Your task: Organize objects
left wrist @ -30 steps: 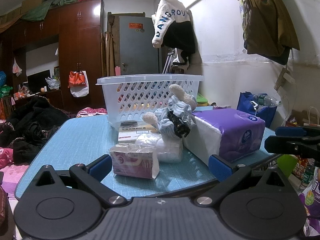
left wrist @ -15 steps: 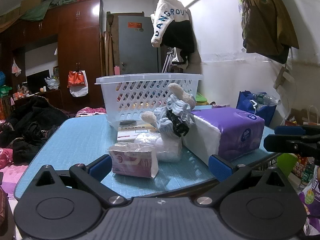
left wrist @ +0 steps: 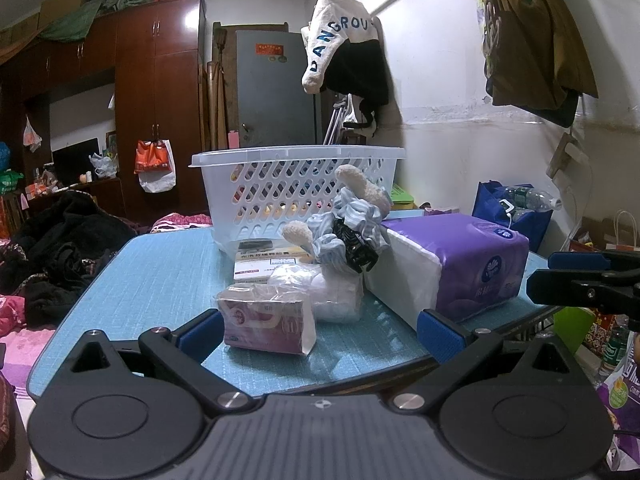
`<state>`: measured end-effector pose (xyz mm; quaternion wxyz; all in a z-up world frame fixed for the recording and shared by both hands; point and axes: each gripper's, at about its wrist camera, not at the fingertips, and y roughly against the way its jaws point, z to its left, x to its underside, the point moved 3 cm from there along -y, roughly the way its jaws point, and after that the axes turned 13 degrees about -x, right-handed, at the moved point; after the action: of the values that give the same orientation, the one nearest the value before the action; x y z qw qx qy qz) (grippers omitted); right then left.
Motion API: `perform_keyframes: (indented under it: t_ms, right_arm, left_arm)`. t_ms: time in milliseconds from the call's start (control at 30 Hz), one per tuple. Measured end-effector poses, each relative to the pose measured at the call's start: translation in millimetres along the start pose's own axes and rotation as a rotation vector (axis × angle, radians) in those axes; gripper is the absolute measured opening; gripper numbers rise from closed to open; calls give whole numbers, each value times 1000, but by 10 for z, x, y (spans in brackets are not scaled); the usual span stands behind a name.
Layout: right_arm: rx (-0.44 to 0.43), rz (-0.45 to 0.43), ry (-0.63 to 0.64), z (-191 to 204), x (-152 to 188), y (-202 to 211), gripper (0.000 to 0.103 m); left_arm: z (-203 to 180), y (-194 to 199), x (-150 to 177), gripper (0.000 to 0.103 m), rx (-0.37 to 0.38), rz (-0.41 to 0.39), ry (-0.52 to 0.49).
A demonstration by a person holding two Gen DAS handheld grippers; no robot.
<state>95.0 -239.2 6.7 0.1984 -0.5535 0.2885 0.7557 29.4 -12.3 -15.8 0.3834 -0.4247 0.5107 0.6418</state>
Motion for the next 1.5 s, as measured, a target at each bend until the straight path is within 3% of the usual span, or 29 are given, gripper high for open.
perform_keyframes:
  t_ms: [500,700,733,833,933,1033,1100,1167,1233,1333,1500]
  right_arm:
    - [-2,-2,0,-2,-1,4,103]
    - [-33,-65,-3,-32,7,50,103]
    - [-27,-88,7,-43,1,62,103]
    - [106,-146,96,-57,-16,106,103]
    - [157,-144,96,-155,-32,102,103]
    - [88,-93,42,-313,-18,67,103]
    - [40,-88,36,-383,23,61,103]
    - [44,-67,65,-414,39,34,103]
    - [44,-54,94,-431,57,34,103]
    - [4,-61,112,-443,84,96,98]
    - [-56,-29,130,-545,106,57,70]
  left_arm:
    - [-13,2,-3,103,7,4,-2]
    - [-44,13,-8,103,0,-6,-8]
    - [-50,33,-17,103,-4,-23,-5]
    - [-72,96,-52,103,5,-84,-7]
    - [-110,82,-104,103,29,-107,-25]
    - [-177,48,-96,103,71,-110,-36]
    - [-230,32,-79,103,137,-109,-28]
    - [-302,3,-73,101,198,-99,-26]
    - [-383,-12,-61,98,207,-122,-37]
    - [-489,-91,-33,91,214,-129,-61]
    - [-545,-255,-1,74,253,-121,-54]
